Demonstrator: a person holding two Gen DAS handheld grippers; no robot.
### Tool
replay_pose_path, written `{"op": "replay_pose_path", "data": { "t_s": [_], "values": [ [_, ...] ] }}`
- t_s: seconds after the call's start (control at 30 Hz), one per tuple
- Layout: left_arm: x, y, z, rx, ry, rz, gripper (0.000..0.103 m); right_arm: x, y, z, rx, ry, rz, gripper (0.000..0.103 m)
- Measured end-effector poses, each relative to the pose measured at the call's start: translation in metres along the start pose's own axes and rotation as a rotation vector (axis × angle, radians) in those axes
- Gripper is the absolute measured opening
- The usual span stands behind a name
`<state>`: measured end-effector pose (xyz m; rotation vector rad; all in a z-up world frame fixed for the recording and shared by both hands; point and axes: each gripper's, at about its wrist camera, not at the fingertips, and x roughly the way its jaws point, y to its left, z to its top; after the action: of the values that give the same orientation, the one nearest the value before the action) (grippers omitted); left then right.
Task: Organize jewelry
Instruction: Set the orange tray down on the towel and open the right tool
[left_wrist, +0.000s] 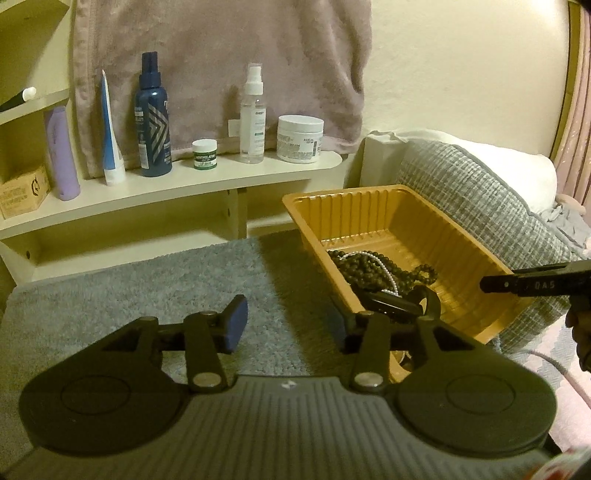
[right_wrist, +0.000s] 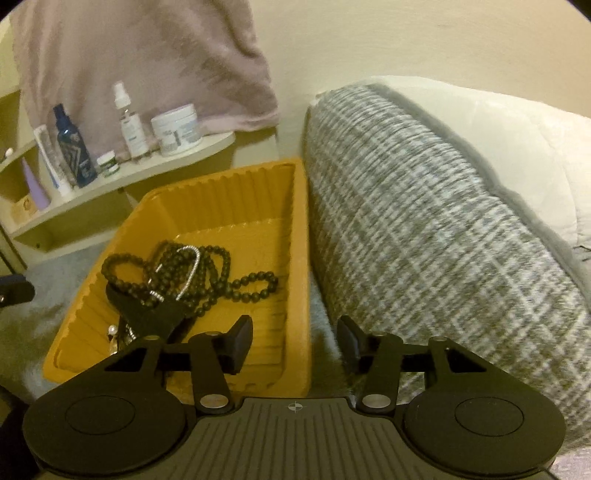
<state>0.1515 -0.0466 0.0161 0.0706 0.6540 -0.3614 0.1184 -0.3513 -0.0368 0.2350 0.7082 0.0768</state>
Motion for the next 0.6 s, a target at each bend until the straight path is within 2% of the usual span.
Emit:
{"op": "replay_pose_path", "data": {
  "t_s": [0.03, 0.1, 0.13, 0.2, 0.3, 0.5, 0.6],
  "values": [
    [-0.001, -0.001, 0.0, 0.001, -0.003, 0.002, 0.048, -0.004, 0.0, 0.001, -0.001, -0.01, -0.003, 0.052],
    [-0.003, -0.003, -0.001, 0.004, -0.007, 0.013, 0.062, -0.013, 0.001, 0.003, 0.001, -0.033, -0.003, 0.056],
    [-0.005, -0.004, -0.002, 0.005, -0.01, 0.023, 0.065, -0.018, 0.003, 0.004, 0.004, -0.044, -0.006, 0.058],
    [-0.007, -0.004, -0.004, 0.002, -0.008, 0.044, 0.07, -0.029, 0.008, 0.004, 0.005, -0.06, -0.012, 0.072],
    [-0.009, -0.002, -0.009, -0.034, 0.008, 0.075, 0.082, -0.041, 0.021, 0.003, -0.014, -0.068, -0.007, 0.082],
    [-0.019, -0.001, -0.021, -0.087, 0.024, 0.127, 0.098, -0.049, 0.048, -0.004, -0.013, 0.011, 0.008, 0.088],
    [-0.027, 0.0, -0.025, -0.104, 0.027, 0.128, 0.1, -0.047, 0.061, -0.011, -0.004, 0.06, 0.031, 0.089]
  ]
}}
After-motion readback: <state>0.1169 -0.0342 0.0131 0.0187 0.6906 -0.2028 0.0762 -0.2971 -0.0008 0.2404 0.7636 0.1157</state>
